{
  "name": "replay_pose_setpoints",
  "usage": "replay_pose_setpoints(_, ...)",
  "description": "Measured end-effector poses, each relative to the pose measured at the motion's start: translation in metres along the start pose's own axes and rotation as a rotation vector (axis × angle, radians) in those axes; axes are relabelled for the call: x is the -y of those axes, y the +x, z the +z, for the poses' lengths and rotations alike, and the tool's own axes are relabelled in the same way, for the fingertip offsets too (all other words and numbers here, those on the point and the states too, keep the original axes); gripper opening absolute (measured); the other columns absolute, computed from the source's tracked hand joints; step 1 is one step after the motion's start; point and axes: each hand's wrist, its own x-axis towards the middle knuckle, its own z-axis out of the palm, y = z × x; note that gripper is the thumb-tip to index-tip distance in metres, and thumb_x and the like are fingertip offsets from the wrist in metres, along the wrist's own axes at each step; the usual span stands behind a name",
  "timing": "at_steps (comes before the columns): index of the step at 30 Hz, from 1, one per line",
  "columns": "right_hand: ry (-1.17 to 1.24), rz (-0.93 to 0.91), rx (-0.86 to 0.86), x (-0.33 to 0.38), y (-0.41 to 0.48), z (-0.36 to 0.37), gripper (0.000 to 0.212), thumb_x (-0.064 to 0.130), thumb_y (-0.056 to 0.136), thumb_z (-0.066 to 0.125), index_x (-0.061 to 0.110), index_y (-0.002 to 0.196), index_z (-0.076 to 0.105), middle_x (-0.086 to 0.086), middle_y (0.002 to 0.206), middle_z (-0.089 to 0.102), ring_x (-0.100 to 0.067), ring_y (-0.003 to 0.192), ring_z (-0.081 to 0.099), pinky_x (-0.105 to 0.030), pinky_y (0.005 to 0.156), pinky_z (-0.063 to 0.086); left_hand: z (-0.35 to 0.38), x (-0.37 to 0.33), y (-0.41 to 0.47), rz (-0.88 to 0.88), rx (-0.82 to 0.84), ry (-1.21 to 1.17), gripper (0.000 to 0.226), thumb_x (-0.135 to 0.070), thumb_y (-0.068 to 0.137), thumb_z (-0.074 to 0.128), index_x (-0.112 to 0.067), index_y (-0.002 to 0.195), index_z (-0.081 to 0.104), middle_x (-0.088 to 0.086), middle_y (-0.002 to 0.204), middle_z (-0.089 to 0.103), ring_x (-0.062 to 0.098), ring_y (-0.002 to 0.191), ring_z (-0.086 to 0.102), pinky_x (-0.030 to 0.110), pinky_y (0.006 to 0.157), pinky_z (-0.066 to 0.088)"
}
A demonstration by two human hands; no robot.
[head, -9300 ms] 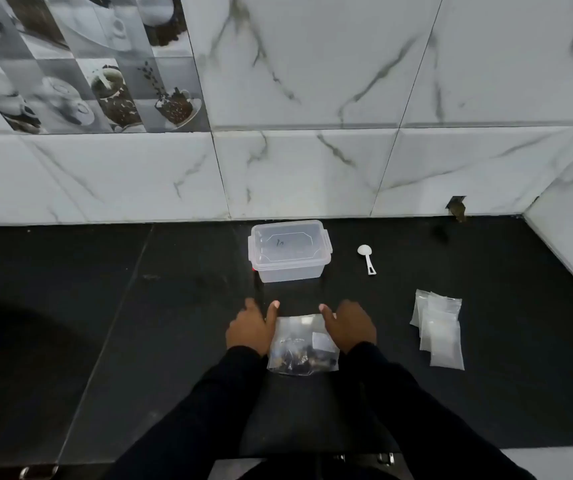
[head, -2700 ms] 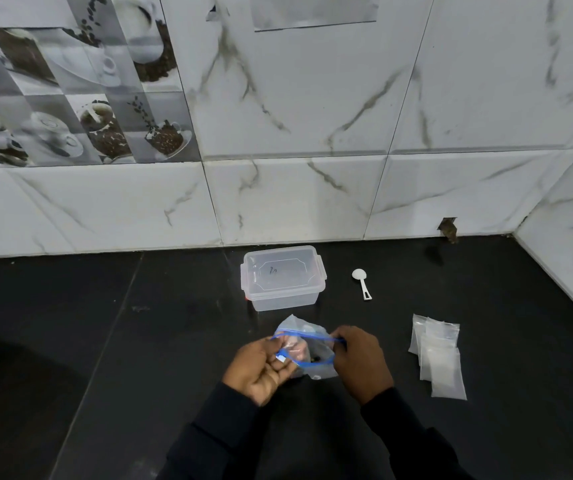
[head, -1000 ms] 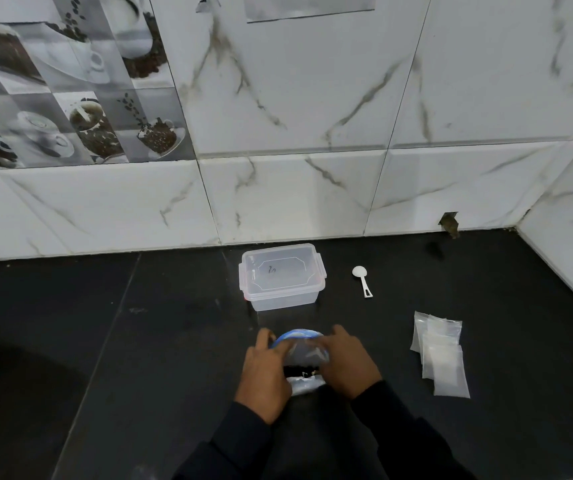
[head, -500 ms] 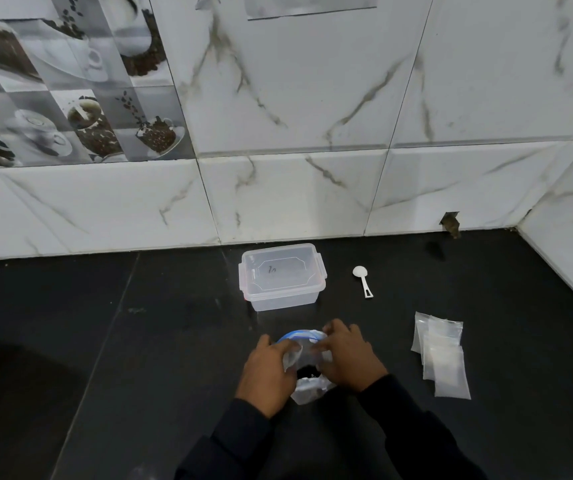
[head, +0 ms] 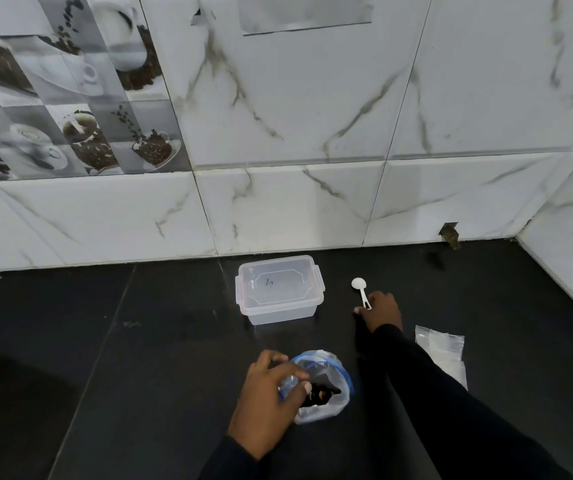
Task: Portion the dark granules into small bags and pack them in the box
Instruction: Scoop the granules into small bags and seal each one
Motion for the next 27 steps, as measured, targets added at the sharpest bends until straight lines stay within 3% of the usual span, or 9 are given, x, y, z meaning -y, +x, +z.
replay_pose_setpoints(5,-0.14,-0.015,0.057,0.015,0.026,0.0,0.03,0.025,0.078,0.078,0.005,0.097,0.067,-0.017,0.11,0.063,-0.035,0.097,0.064,-0.037,0.086,0.052,0.004,0.0,0.0,0.006,0.031,0.034,0.018,-0.036,0.08,0.07,-0.043,0.096,0.071,-0.024,0.11,0.05,-0.003,0.107,0.055,0.016,0.091,0.045)
replay_pose_setpoints(10,-0.307,-0.063,0.079,0.032,0.026,-0.003,0.023,0.016,0.088,0.062,0.006,0.109,0.06,-0.015,0.111,0.065,-0.036,0.105,0.064,-0.037,0.087,0.051,0.007,0.003,0.003,-0.019,0.015,0.099,0.027,-0.018,0.083,0.071,-0.035,0.105,0.074,-0.022,0.103,0.053,-0.009,0.091,0.057,0.001,0.077,0.039)
replay_pose_setpoints(13,-0.354,-0.083,0.078,0.029,0.019,-0.001,0.029,0.023,0.089,0.062,0.007,0.113,0.061,-0.014,0.112,0.067,-0.034,0.106,0.065,-0.037,0.087,0.051,0.006,0.004,0.006,-0.029,0.004,0.093,0.032,-0.019,0.082,0.072,-0.035,0.109,0.073,-0.02,0.103,0.055,-0.006,0.091,0.059,0.004,0.078,0.043)
replay_pose_setpoints(16,-0.09,0.071,0.07,0.016,0.018,-0.008,0.025,0.025,0.085,0.067,0.003,0.095,0.067,-0.018,0.097,0.069,-0.035,0.094,0.067,-0.039,0.083,0.054,0.002,0.005,0.008,-0.032,-0.017,0.043,0.032,-0.018,0.08,0.073,-0.035,0.107,0.074,-0.02,0.102,0.057,-0.005,0.093,0.061,0.009,0.081,0.046)
replay_pose_setpoints(18,0.318,0.157,0.125,0.017,0.005,-0.02,0.018,0.015,0.086,0.062,0.001,0.075,0.066,-0.022,0.08,0.068,-0.029,0.069,0.068,-0.04,0.069,0.059,0.0,0.006,0.011,-0.03,-0.015,0.029,0.033,-0.016,0.079,0.072,-0.034,0.107,0.074,-0.019,0.102,0.058,-0.004,0.093,0.062,0.007,0.081,0.044)
replay_pose_setpoints(21,0.878,0.16,0.276,0.037,-0.042,-0.047,0.017,0.004,0.092,0.047,0.003,0.081,0.059,-0.021,0.074,0.063,-0.023,0.053,0.062,-0.027,0.052,0.052,-0.004,0.007,0.016,-0.032,0.002,0.032,0.034,-0.019,0.079,0.071,-0.032,0.11,0.073,-0.018,0.104,0.058,-0.003,0.094,0.061,0.012,0.084,0.047)
replay_pose_setpoints(24,0.898,-0.054,0.411,0.05,-0.096,-0.078,0.016,0.004,0.095,0.052,0.0,0.089,0.067,-0.014,0.068,0.062,-0.019,0.052,0.057,-0.026,0.052,0.047,-0.006,0.007,0.021,-0.025,0.014,0.028,0.039,-0.019,0.077,0.07,-0.032,0.114,0.072,-0.016,0.103,0.06,-0.001,0.094,0.062,0.018,0.087,0.05)
replay_pose_setpoints(27,0.578,-0.29,0.482,0.055,-0.139,-0.095,0.012,0.007,0.091,0.063,0.002,0.088,0.074,-0.005,0.063,0.065,-0.013,0.051,0.057,-0.019,0.049,0.045,-0.009,0.009,0.025,-0.026,0.029,0.038,0.042,-0.019,0.077,0.071,-0.031,0.117,0.071,-0.016,0.101,0.059,0.0,0.093,0.061,0.02,0.086,0.051)
